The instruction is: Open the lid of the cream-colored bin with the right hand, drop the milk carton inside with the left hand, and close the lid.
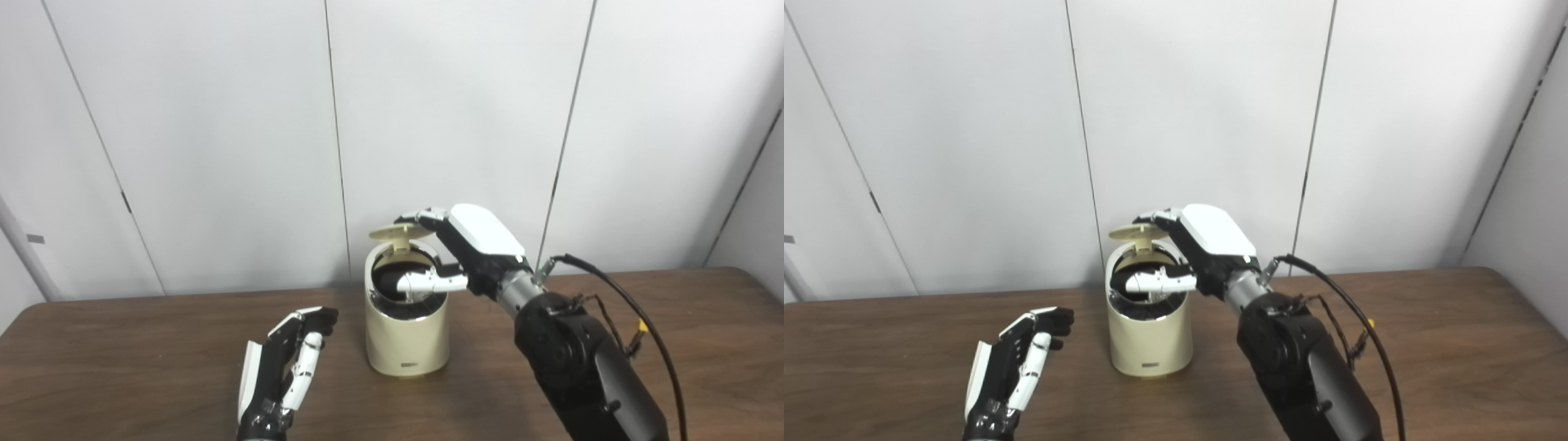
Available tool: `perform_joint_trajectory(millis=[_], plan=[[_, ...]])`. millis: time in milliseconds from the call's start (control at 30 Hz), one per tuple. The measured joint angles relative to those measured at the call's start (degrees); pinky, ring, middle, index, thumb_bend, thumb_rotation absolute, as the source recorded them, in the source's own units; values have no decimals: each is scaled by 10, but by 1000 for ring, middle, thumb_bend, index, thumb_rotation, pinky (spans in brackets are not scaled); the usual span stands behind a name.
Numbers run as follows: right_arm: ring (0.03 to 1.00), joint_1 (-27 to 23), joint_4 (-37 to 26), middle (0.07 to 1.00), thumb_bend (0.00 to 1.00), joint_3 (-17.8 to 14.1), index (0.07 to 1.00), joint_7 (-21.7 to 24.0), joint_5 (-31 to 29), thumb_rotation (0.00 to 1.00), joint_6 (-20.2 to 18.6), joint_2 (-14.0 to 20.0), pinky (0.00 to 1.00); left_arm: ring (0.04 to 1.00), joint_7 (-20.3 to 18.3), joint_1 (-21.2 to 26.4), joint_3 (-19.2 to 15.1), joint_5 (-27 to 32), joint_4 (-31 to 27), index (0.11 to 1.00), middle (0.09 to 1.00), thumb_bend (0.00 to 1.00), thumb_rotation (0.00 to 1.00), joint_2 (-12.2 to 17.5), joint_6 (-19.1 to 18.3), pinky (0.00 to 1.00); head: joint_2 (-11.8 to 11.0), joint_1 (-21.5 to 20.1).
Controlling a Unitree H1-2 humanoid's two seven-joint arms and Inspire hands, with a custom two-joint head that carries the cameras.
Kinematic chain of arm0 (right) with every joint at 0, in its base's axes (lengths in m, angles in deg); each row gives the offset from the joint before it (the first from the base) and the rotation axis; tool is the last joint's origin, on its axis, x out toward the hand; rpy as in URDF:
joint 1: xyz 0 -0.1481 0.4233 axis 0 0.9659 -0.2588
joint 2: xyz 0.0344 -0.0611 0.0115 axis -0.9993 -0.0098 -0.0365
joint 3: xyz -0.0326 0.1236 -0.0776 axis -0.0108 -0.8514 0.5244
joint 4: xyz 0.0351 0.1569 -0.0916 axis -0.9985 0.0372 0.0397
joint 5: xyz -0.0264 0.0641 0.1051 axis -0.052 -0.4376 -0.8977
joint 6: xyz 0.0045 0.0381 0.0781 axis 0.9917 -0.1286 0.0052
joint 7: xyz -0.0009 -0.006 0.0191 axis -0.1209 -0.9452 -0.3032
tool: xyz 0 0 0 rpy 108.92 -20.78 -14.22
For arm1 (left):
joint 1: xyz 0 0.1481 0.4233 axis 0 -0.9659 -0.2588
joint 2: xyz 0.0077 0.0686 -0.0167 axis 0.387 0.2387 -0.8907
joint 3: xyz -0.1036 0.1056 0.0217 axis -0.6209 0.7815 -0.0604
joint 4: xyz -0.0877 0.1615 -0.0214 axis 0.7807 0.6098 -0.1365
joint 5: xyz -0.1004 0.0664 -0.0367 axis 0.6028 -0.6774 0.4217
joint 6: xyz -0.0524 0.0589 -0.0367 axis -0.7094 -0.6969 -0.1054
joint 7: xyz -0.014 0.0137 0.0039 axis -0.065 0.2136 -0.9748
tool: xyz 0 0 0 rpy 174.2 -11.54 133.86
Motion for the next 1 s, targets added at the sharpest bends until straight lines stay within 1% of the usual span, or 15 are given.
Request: perform_joint_trajectory(millis=[133, 267, 400, 567, 700, 833, 1000], plan=[[843, 1, -6, 786, 730, 0, 746, 0, 2, 845, 0, -2, 894, 654, 0, 0, -3, -1, 0, 667, 668, 332, 841, 0, 2, 611, 1, 1], [838, 1, -6, 770, 731, 0, 736, 0, 3, 851, 0, -3, 894, 655, 1, 0, -5, -1, 0, 668, 669, 330, 830, 0, 2, 609, 5, 1], [835, 1, -6, 763, 732, 0, 731, 0, 3, 847, 0, -3, 879, 660, 1, 0, -5, -3, -2, 671, 673, 344, 847, 0, 2, 610, 9, 2], [835, 8, -11, 773, 733, 0, 732, 2, 3, 853, -2, -3, 869, 660, 1, 0, -5, -3, -8, 671, 673, 337, 839, -2, 1, 612, 11, 4], [822, 21, -16, 735, 718, 1, 717, 4, 3, 831, -2, -2, 841, 658, 1, 1, -6, -3, -11, 670, 672, 335, 837, -6, 1, 614, 11, 8], [834, 38, -24, 739, 710, 5, 723, 4, 3, 816, -1, 1, 850, 656, 4, 5, -9, -5, -11, 666, 666, 324, 838, -7, 1, 613, 11, 11], [832, 44, -25, 733, 696, 14, 725, 12, 4, 786, 1, 6, 841, 654, 11, 10, -12, -6, -11, 656, 659, 312, 817, -7, 2, 601, 9, 13]])
